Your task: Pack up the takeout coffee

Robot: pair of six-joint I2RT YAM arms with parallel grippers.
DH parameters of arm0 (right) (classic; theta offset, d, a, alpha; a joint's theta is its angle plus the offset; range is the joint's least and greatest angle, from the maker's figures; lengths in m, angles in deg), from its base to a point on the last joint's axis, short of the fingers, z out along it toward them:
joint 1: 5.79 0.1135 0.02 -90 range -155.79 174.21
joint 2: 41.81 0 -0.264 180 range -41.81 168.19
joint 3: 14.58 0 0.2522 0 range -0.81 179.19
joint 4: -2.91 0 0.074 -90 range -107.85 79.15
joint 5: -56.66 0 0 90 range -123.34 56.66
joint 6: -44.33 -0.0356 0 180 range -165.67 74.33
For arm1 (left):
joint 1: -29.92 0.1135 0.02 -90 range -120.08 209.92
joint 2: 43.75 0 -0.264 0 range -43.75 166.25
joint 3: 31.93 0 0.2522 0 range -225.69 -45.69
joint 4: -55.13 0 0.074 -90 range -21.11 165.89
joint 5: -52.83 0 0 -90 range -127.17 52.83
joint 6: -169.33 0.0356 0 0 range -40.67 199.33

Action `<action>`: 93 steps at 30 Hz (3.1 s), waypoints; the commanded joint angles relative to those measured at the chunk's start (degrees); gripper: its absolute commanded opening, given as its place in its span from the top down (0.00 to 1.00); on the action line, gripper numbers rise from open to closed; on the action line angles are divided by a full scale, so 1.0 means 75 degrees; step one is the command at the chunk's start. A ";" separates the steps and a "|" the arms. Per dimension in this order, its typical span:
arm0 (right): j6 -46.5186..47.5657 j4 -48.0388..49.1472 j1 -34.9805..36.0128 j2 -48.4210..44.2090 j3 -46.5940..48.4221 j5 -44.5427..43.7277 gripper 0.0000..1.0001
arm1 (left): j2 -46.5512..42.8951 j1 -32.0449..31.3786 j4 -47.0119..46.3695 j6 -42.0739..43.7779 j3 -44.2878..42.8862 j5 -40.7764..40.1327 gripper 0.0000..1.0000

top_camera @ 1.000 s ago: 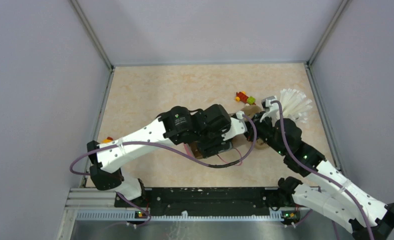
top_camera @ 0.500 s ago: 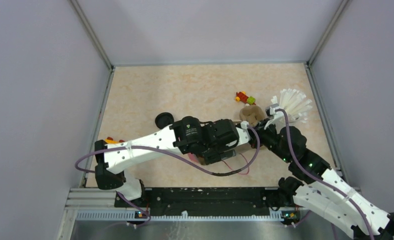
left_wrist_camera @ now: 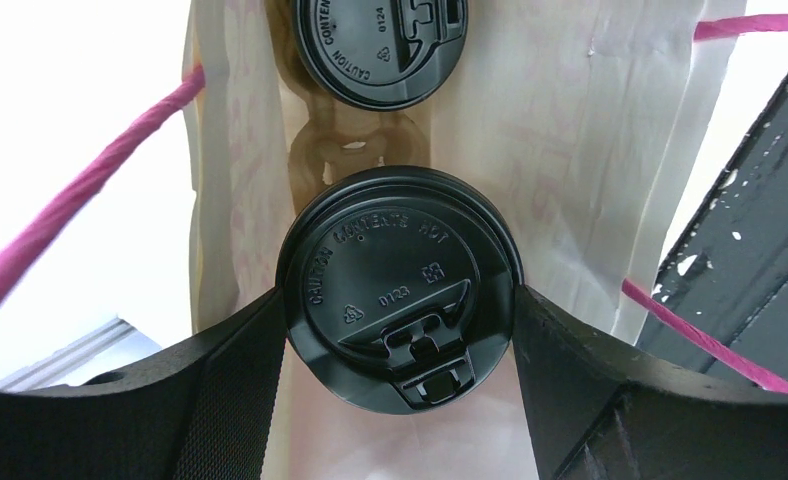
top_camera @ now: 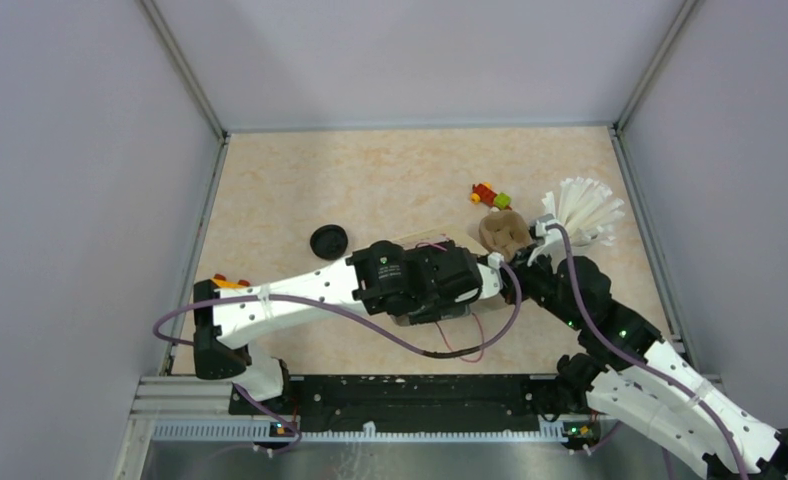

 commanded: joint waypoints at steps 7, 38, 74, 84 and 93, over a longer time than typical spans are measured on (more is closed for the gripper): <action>0.0019 -0.0043 -0.0039 0.0273 0.0061 0.0357 1.00 | -0.0535 -0.0093 -0.1623 0.0994 0.0993 -0.0844 0.51; -0.0490 -0.0674 -0.0038 0.0942 0.0839 0.0754 1.00 | -0.1848 0.0367 -0.3530 0.2409 0.3414 0.0141 0.53; -0.0066 -0.0982 -0.0048 0.1469 0.1147 0.0945 1.00 | -0.1467 0.1120 -0.4855 0.3558 0.4101 0.0152 0.55; -0.0077 -0.1042 -0.0120 0.1692 0.1301 0.1136 1.00 | -0.1817 0.1143 -0.5785 0.4223 0.4803 -0.0339 0.55; 0.0017 -0.1188 -0.0617 0.1884 0.1505 0.1715 1.00 | -0.1991 0.1237 -0.5513 0.4620 0.4936 -0.0398 0.57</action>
